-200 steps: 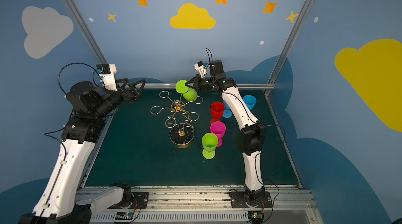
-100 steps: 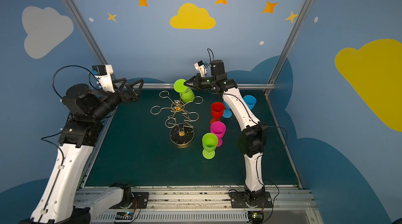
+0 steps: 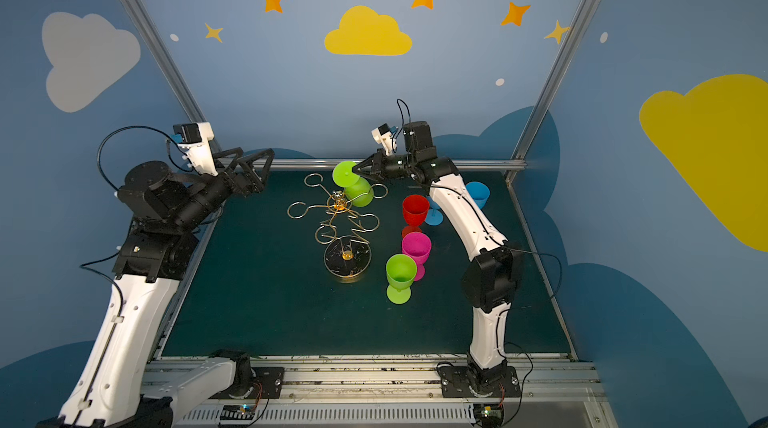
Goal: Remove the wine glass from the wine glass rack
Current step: 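Pull the lime glass off its rack hook and lift it with the right gripper, then carry the lime glass toward the left gripper while the left gripper moves to its bowl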
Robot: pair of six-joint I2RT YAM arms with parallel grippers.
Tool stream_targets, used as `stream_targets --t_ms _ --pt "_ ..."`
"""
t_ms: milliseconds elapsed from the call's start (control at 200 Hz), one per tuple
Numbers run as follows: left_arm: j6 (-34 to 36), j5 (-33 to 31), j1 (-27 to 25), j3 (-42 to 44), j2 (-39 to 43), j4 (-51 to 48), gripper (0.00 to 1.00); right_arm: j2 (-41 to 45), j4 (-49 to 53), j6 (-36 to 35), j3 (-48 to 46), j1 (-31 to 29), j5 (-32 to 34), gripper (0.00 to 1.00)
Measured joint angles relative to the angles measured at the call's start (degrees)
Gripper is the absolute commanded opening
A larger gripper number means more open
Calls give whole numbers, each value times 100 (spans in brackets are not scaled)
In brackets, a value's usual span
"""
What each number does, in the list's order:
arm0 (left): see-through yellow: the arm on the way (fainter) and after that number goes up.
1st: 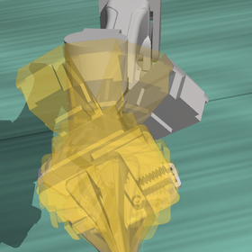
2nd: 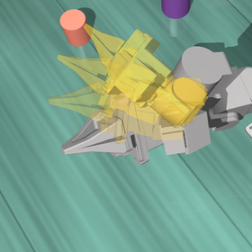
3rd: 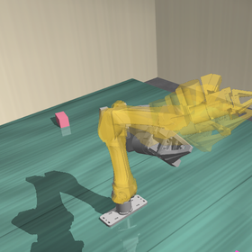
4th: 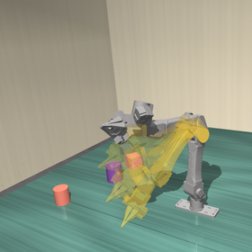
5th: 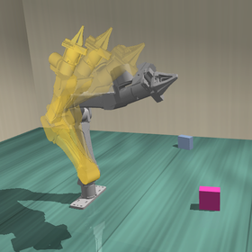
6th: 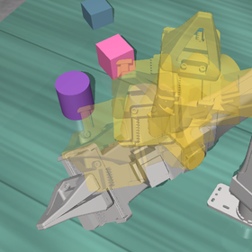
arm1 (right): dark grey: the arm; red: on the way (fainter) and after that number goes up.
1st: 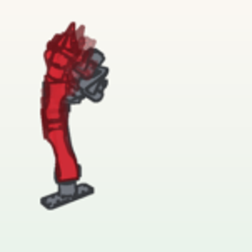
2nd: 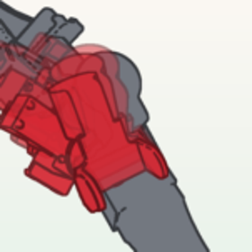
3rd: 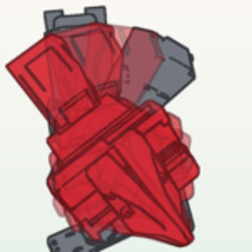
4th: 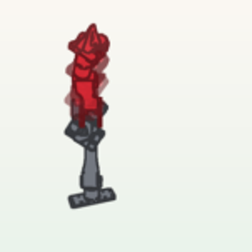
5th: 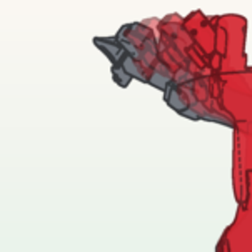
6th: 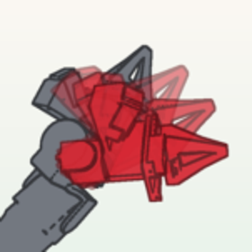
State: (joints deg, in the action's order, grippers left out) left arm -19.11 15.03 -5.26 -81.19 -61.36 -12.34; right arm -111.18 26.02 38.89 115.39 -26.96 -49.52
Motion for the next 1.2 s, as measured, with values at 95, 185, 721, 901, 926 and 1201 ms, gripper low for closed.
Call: stream_targets --t_ms 95,185,721,901,926,1201 --pt "-39 4 0 0 9 2 100 50 33 -15 -155 -48 13 0" --pt "-63 22 0 0 28 7 100 96 48 -13 -249 -63 55 0" --pt "-490 509 0 175 -37 212 89 820 -219 140 -944 372 520 0" --pt "-1102 1445 0 -26 -516 345 73 973 -175 42 -931 616 756 0" --pt "-1222 1635 0 -57 -608 411 72 1023 -164 2 -931 638 800 0" --pt "-2610 3261 -271 -251 -1668 1456 64 2190 -22 -664 -691 697 1121 0"
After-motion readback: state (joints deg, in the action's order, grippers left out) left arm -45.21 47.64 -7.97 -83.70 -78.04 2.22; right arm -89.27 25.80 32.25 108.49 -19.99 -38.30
